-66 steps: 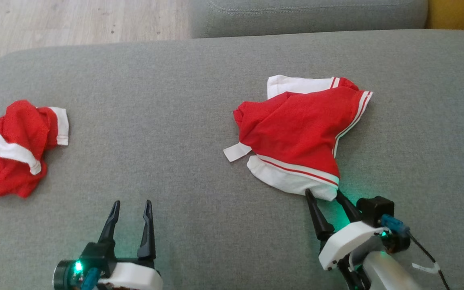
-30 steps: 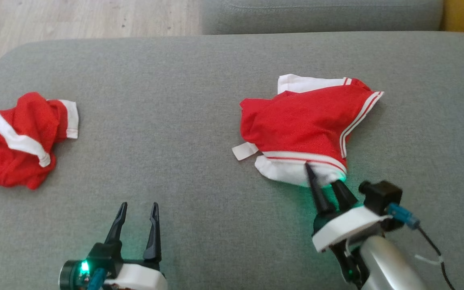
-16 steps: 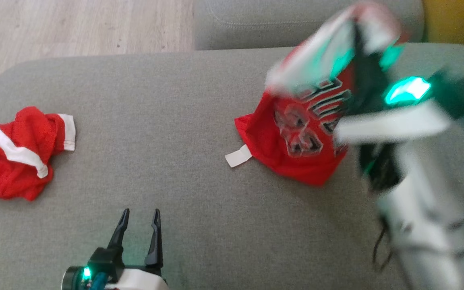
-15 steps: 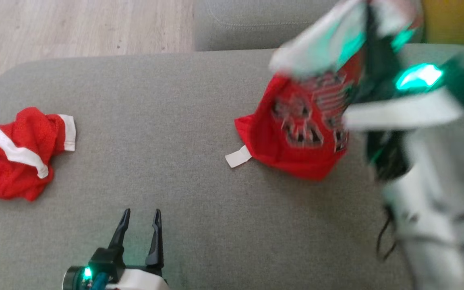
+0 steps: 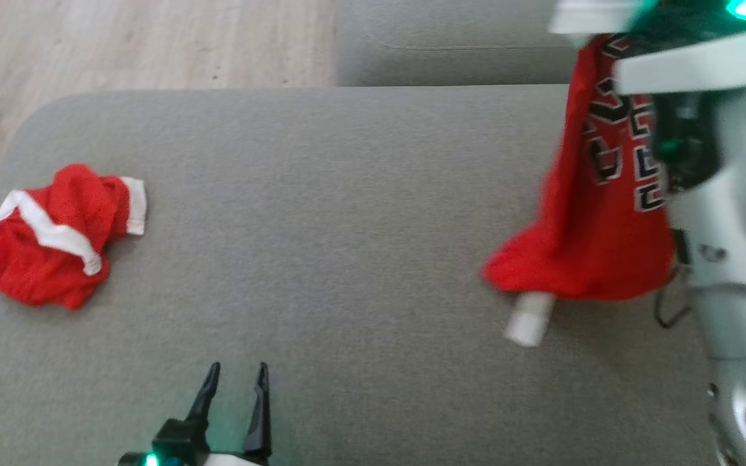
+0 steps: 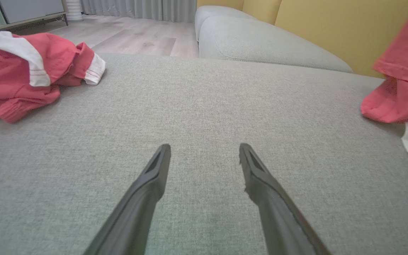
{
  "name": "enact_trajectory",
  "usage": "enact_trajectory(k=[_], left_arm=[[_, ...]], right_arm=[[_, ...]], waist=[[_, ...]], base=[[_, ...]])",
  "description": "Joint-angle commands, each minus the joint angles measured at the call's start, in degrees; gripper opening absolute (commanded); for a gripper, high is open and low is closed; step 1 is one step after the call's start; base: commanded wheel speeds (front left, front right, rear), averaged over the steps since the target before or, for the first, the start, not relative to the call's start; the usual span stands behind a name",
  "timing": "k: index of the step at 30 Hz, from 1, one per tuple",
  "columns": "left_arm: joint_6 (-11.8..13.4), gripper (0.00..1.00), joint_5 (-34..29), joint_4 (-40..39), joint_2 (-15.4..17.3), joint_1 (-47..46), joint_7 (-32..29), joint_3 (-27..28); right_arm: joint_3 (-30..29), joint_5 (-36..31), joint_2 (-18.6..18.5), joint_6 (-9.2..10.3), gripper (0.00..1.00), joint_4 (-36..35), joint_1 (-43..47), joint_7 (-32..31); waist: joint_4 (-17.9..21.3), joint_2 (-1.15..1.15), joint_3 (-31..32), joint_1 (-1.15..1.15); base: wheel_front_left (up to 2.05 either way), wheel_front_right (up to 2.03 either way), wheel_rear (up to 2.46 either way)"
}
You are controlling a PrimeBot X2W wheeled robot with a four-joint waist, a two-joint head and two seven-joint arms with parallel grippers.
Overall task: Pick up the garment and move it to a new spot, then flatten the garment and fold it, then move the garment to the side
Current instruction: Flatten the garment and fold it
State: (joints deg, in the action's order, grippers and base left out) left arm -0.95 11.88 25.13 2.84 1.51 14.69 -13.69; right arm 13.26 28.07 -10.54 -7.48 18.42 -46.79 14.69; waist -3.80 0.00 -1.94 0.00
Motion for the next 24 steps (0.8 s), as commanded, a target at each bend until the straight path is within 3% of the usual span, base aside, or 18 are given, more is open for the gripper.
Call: enact_trajectory(k=[1,6,13,16,24], left_arm=[[0.3,1.00,0.6,-1.3,0.0,-2.0,0.3,0.6],[0.6,1.00,1.1,-0.8,0.0,-2.5,0.3,-0.8],[1.0,1.00,1.0,-0.6,0.0,-1.6,0.3,-0.3],[1.0,1.00,0.9,-0.8,0.0,-1.1,0.3,0.4],[0.5,1.00,0.2,-1.5,0.0,-2.6,0.3,0.6]], right_arm=[[3.8,0.9,2.5,-0.01,0.00,-0.5,-5.1,0.3],[9.0,2.1,5.2,-0.01,0.00,1.8,-11.2,0.3],[10.4,2.9,6.1,-0.01,0.00,2.1,-14.7,0.3],[10.5,3.2,3.6,-0.01,0.00,3.1,-11.9,0.3],[6.6,4.8,-8.8,-0.01,0.00,11.5,6.9,0.3]], waist=[[-1.8,0.00,-0.4,0.00],[-5.6,0.00,-0.4,0.00],[-7.5,0.00,0.0,0.00],[-6.8,0.00,-0.3,0.00],[-3.9,0.00,-3.5,0.00]], base=[[0.00,0.00,0.00],[0.00,0.00,0.00],[0.00,0.00,0.00],[0.00,0.00,0.00],[0.00,0.00,0.00]])
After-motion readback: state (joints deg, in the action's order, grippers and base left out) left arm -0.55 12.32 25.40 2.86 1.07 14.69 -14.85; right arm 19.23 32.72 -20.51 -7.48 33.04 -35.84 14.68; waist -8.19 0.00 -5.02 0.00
